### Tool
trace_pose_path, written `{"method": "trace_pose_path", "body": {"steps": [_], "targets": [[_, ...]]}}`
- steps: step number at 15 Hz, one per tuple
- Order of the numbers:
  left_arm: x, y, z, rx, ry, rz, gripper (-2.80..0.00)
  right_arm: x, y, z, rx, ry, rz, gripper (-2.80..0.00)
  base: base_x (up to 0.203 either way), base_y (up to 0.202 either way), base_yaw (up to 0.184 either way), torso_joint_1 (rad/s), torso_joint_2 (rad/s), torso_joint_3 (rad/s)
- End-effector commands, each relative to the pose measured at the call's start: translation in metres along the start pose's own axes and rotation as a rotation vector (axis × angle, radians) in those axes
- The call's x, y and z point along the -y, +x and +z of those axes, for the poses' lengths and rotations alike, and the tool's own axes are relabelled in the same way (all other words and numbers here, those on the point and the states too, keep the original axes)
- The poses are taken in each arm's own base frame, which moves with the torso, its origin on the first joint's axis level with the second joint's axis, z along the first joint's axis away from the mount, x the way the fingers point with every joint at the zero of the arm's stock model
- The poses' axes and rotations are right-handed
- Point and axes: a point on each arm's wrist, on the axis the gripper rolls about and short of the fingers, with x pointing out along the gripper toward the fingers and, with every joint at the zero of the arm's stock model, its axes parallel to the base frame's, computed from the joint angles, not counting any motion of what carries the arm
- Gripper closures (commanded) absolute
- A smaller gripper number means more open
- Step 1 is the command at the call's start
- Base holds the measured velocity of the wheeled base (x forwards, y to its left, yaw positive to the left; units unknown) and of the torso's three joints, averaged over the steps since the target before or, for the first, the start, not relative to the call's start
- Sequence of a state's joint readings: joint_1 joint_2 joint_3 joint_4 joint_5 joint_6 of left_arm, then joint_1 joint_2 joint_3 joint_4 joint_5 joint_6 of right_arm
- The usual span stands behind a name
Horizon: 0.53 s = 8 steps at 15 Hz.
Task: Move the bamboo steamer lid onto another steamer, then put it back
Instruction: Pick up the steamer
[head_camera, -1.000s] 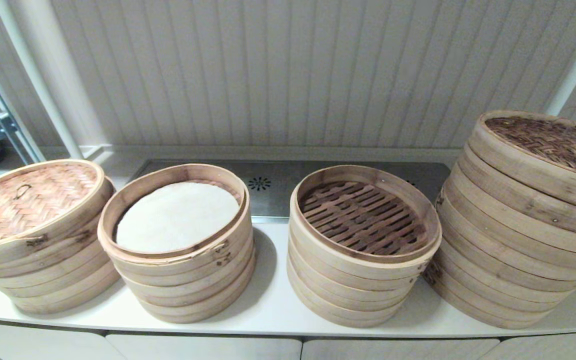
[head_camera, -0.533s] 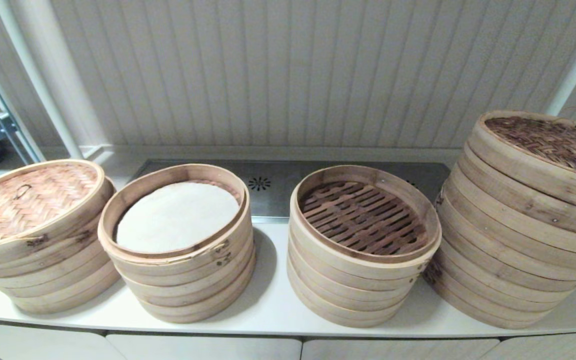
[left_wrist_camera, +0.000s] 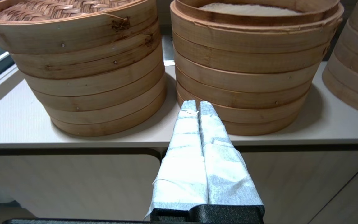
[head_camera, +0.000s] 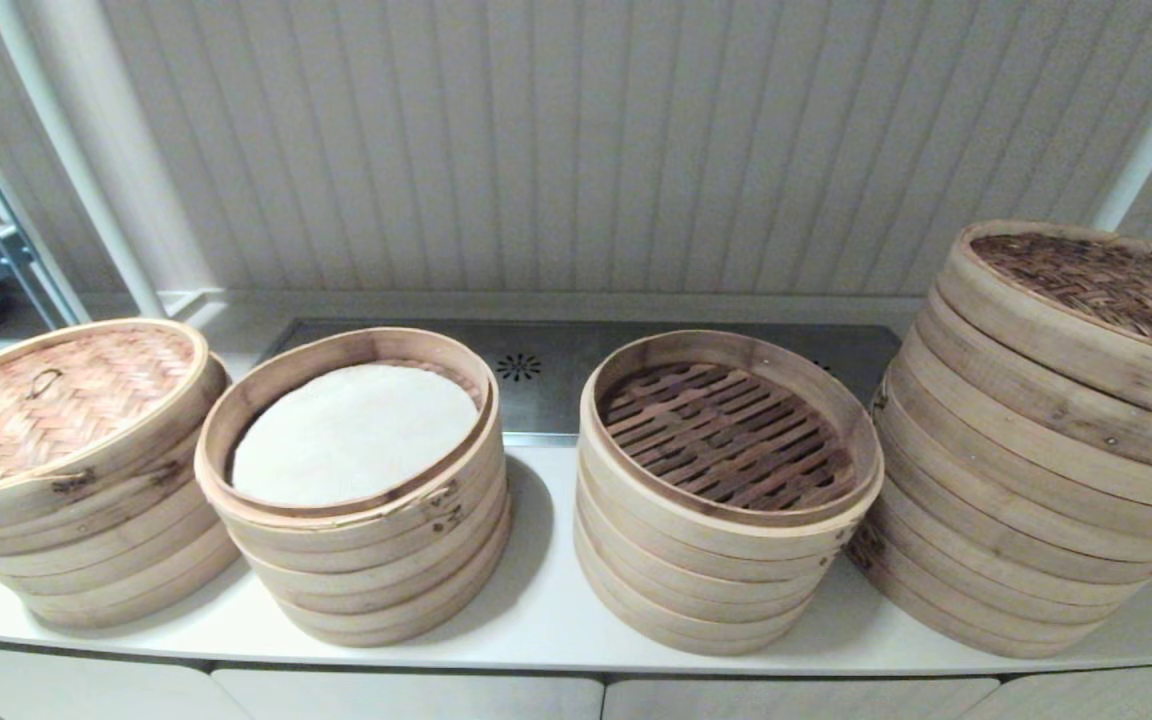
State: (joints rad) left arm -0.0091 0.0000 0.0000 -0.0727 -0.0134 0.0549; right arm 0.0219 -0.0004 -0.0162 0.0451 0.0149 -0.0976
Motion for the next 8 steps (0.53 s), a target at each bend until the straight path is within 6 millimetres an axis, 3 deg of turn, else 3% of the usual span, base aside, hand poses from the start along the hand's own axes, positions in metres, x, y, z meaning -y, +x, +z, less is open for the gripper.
{"method": "trace_pose_path", "body": {"steps": [1, 8], "targets": [[0.0004, 0.002, -0.0084, -0.027, -0.019, 0.0, 0.0, 0.0, -0.0006, -0.0003, 0.009, 0.001, -0.001, 0.0, 0.0, 0.0, 0.0, 0.0, 0.0, 0.0], [0.0003, 0.002, -0.0081, -0.024, -0.051, 0.007, 0.0, 0.0001, -0.0002, -0.0001, 0.019, 0.041, -0.008, 0.0, 0.0, 0.0, 0.0, 0.0, 0.0, 0.0]]}}
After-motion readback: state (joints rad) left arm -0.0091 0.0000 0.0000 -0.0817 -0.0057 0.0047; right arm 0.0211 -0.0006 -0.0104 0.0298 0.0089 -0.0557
